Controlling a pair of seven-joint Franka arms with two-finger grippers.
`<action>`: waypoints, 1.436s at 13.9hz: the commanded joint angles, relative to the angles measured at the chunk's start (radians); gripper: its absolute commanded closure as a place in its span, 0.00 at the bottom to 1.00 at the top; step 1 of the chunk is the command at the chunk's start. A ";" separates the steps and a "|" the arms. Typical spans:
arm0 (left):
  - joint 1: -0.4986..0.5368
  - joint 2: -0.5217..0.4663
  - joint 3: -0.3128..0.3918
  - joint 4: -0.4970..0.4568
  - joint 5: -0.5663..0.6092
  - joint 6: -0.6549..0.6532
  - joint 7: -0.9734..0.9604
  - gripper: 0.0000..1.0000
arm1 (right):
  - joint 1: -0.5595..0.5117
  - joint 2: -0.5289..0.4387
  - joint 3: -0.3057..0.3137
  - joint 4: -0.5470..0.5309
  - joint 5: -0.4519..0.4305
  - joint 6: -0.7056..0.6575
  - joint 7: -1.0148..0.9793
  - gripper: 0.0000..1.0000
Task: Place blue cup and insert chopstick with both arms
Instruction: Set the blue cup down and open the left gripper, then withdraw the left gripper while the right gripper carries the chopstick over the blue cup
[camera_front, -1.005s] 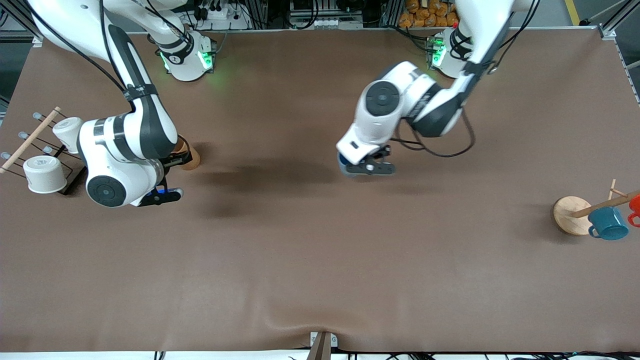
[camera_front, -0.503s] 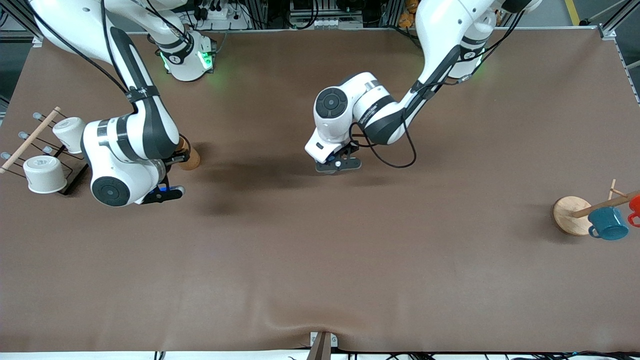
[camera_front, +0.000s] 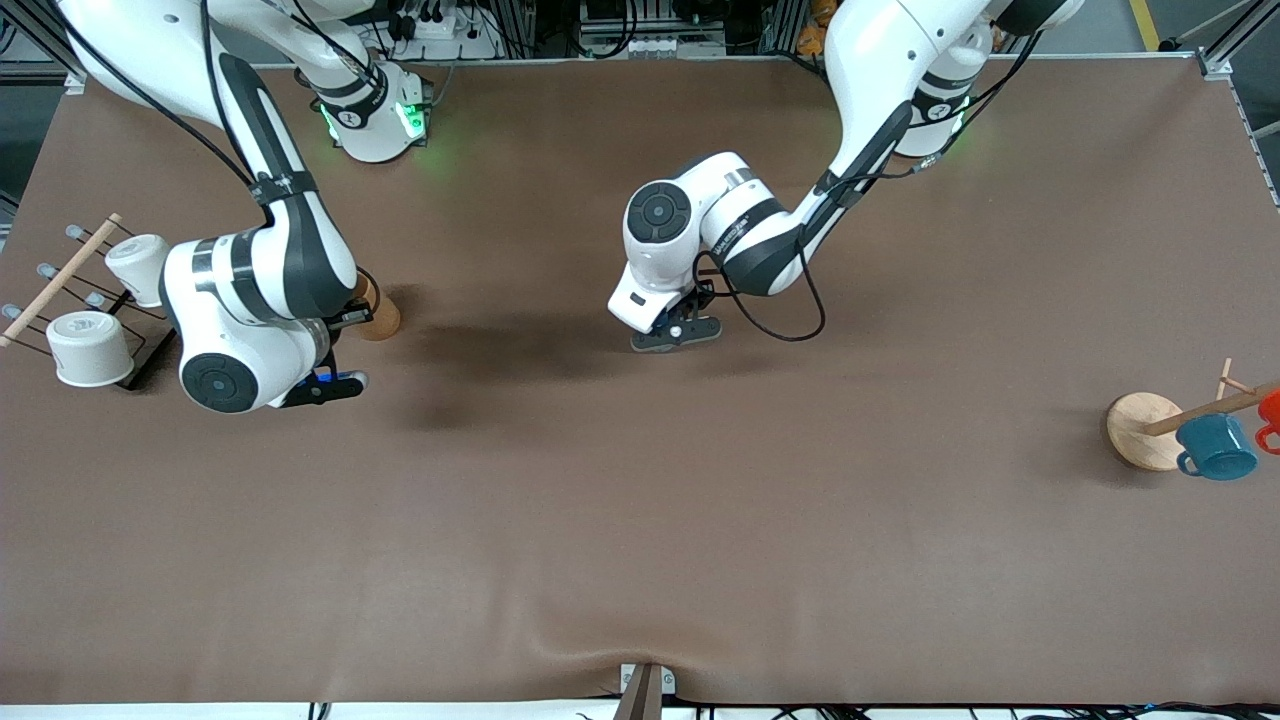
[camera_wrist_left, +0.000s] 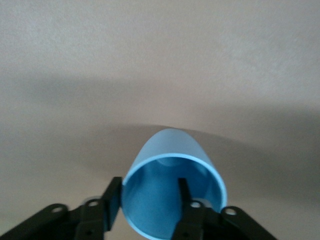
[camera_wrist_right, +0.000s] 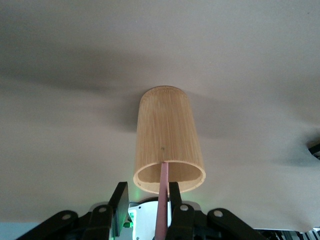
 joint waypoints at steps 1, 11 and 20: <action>0.033 -0.071 0.006 0.007 0.017 -0.017 -0.024 0.00 | -0.007 -0.033 0.002 -0.021 -0.018 -0.020 -0.013 0.59; 0.369 -0.399 -0.003 0.010 -0.037 -0.137 0.109 0.00 | -0.007 -0.023 0.002 -0.018 -0.027 -0.007 -0.011 0.69; 0.647 -0.492 0.001 0.111 -0.153 -0.352 0.481 0.00 | -0.005 -0.021 0.002 -0.018 -0.043 0.010 -0.010 0.84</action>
